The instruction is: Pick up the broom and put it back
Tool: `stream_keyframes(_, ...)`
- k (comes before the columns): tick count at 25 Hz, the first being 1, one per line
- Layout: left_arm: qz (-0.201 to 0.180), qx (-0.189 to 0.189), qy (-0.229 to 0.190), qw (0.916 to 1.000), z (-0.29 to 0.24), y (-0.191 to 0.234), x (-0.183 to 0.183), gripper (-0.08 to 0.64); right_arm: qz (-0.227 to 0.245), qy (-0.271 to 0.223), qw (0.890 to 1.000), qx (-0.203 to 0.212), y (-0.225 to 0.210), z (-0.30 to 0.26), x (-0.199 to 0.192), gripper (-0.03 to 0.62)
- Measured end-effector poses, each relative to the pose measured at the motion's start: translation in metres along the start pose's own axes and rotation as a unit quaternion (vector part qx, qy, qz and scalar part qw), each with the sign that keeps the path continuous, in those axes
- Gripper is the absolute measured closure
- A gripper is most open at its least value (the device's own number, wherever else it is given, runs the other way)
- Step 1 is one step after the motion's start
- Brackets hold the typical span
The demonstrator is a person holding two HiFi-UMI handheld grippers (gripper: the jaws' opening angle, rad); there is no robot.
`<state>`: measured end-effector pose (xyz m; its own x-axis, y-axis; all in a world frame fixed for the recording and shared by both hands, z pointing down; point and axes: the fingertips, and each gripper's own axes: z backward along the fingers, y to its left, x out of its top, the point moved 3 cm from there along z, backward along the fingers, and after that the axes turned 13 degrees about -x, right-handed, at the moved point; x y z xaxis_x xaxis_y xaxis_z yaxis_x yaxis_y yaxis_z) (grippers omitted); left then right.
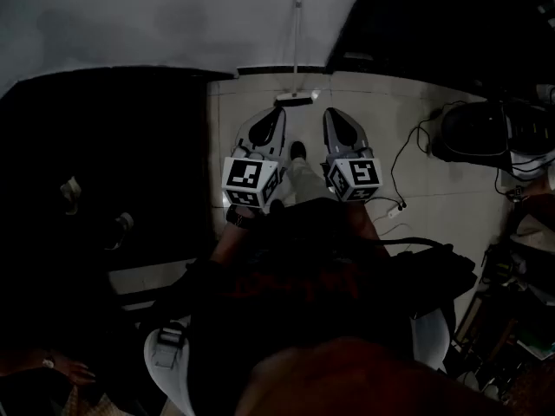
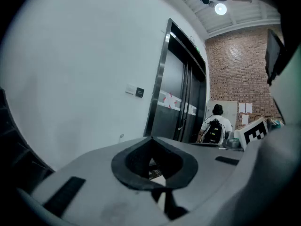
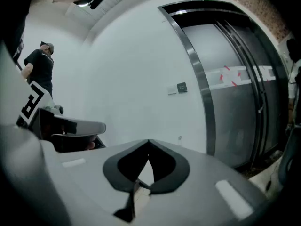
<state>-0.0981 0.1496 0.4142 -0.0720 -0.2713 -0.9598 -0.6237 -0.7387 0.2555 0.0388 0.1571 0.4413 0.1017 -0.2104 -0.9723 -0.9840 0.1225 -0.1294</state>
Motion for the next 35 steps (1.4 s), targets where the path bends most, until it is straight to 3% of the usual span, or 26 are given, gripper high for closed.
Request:
stream_keyframes(7, -0.014, 0.019, 0.011, 0.9997, -0.104, 0.067, 0.025, 0.555, -0.016, 0.017, 1.0, 0.014, -0.058, -0.126, 0.018, 0.589)
stream_keyframes(10, -0.016, 0.034, 0.01, 0.9993, -0.142, 0.092, 0.044, 0.555, -0.036, 0.031, 0.998, 0.029, -0.078, -0.178, 0.026, 0.541)
stream_keyframes(15, -0.015, 0.06, 0.021, 0.9979, -0.177, 0.131, 0.05, 0.555, -0.023, 0.067, 0.997, 0.019, -0.107, -0.253, 0.013, 0.488)
stream_keyframes(21, 0.019, 0.102, 0.066, 0.9924, -0.18, 0.18, 0.025, 0.554, 0.017, 0.137, 0.99, -0.001, -0.128, -0.368, -0.061, 0.46)
stream_keyframes(23, 0.022, 0.109, 0.06, 0.992, -0.18, 0.197, 0.022, 0.554, 0.02, 0.164, 0.986, -0.012, -0.144, -0.417, -0.092, 0.451)
stream_keyframes(26, 0.034, 0.125, 0.045, 0.9906, -0.165, 0.211, 0.026, 0.554, 0.024, 0.207, 0.978, -0.024, -0.159, -0.483, -0.141, 0.44)
stream_keyframes(30, 0.075, 0.161, 0.07, 0.9817, -0.146, 0.226, -0.008, 0.554, 0.024, 0.271, 0.962, -0.035, -0.178, -0.551, -0.21, 0.426)
stream_keyframes(32, 0.092, 0.171, 0.084, 0.9774, -0.145, 0.234, -0.027, 0.478, 0.021, 0.295, 0.955, -0.039, -0.185, -0.578, -0.238, 0.407)
stream_keyframes(35, 0.105, 0.178, 0.093, 0.974, -0.145, 0.237, -0.041, 0.474, 0.049, 0.313, 0.948, -0.038, -0.183, -0.609, -0.267, 0.407)
